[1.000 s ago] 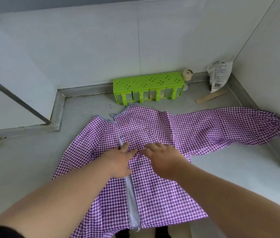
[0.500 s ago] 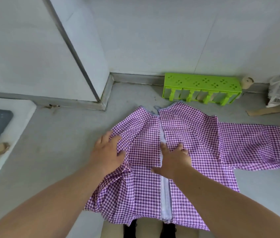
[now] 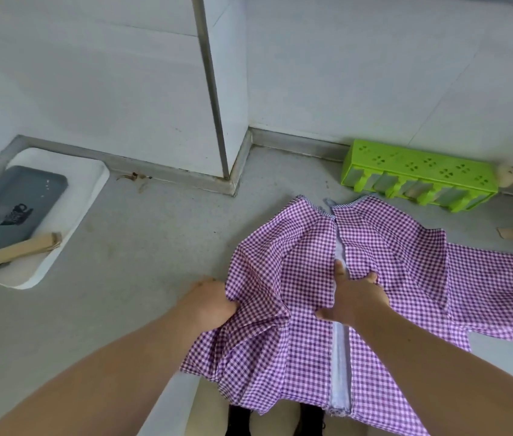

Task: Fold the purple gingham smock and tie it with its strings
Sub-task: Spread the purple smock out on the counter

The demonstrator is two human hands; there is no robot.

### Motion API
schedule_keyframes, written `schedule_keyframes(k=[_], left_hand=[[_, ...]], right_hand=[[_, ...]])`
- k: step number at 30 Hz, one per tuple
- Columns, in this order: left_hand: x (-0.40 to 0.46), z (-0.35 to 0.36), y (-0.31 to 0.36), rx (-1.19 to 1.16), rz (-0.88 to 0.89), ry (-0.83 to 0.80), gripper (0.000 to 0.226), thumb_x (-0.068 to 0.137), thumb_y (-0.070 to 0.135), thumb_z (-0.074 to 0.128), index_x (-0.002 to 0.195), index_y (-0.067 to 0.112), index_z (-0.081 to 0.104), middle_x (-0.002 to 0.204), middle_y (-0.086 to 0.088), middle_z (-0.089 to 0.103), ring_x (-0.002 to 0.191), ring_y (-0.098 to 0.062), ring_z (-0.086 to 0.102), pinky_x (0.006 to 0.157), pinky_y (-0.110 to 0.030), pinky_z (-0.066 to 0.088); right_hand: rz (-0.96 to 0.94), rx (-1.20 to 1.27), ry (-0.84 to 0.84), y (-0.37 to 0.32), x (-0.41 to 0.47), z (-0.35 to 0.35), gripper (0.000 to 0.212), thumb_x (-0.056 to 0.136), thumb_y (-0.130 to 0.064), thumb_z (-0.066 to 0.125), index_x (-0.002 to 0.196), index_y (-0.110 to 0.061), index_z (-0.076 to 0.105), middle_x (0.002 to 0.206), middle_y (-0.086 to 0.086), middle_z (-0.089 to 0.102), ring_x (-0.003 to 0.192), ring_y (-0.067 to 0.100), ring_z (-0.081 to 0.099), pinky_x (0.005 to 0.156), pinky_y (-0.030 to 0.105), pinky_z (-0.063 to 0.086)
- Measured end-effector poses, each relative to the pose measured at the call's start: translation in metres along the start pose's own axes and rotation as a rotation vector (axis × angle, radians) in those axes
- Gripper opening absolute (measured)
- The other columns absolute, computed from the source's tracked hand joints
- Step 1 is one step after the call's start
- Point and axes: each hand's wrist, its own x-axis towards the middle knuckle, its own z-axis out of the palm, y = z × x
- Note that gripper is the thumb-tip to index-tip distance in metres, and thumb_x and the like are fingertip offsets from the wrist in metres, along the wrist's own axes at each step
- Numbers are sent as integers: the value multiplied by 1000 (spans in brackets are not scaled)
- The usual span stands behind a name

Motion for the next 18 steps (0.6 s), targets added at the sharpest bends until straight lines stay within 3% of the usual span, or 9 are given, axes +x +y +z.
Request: schedule_keyframes(k=[2,4,6,8,10,12,14,16,18], left_hand=[[-3,-11,8,-100,53,-102,46,108,49,41,142,24,60,143,-4,63,128,-25,62,108,-36,47],[-5,-37,10,-182,59,-152,55,110,51,35,159,26,42,158,-2,51,141,-28,52,121,-41,37],[-4,-70,2,-127,95,-103,52,110,51,35,154,28,47,154,0,55,136,-27,56,121,-46,40],[0,-106,-8,36,135,53,44,110,48,38,143,26,57,145,-3,62,126,-26,62,114,-47,47],[3,-140,-14,184,68,316,38,108,47,46,129,19,60,128,-8,67,111,-27,65,98,-44,53],[3,-166,-16,235,35,621,30,104,45,57,113,16,58,105,-2,64,94,-27,64,79,-41,52],[0,-176,-12,366,152,853,24,98,37,67,107,16,59,100,-4,63,89,-27,60,74,-41,51],[0,-167,-12,601,376,853,27,97,36,65,114,16,60,113,-6,61,101,-26,57,86,-43,52],[-1,-139,-16,835,513,625,42,97,52,56,127,23,57,131,-3,54,119,-23,51,107,-46,45]], right_hand=[[4,-9,-3,-1,-2,-2,141,65,-90,66,156,-39,-29,162,43,-5,146,58,30,101,54,51],[15,-22,-5,-2,-3,-4,142,64,-91,66,157,-39,-28,163,42,-4,146,57,31,102,53,51],[21,-31,-7,-5,-5,-6,141,64,-91,66,157,-39,-28,163,42,-4,146,56,32,102,53,51],[26,-35,-14,-5,-7,-8,141,64,-91,65,157,-39,-28,163,42,-4,145,56,35,101,52,52],[28,-39,-23,-6,-8,-10,142,64,-91,65,157,-38,-28,162,43,-4,144,56,37,100,52,52],[26,-38,-26,-7,-9,-11,141,65,-91,65,157,-38,-28,161,44,-4,143,56,37,101,52,52],[30,-46,-30,-7,-10,-13,142,65,-91,65,157,-37,-29,161,44,-4,143,56,37,101,51,52],[36,-50,-35,-8,-11,-13,142,65,-91,64,157,-36,-29,161,44,-4,144,55,37,101,51,52],[39,-50,-38,-8,-11,-14,142,65,-91,64,157,-36,-29,162,44,-4,144,55,37,101,50,52]])
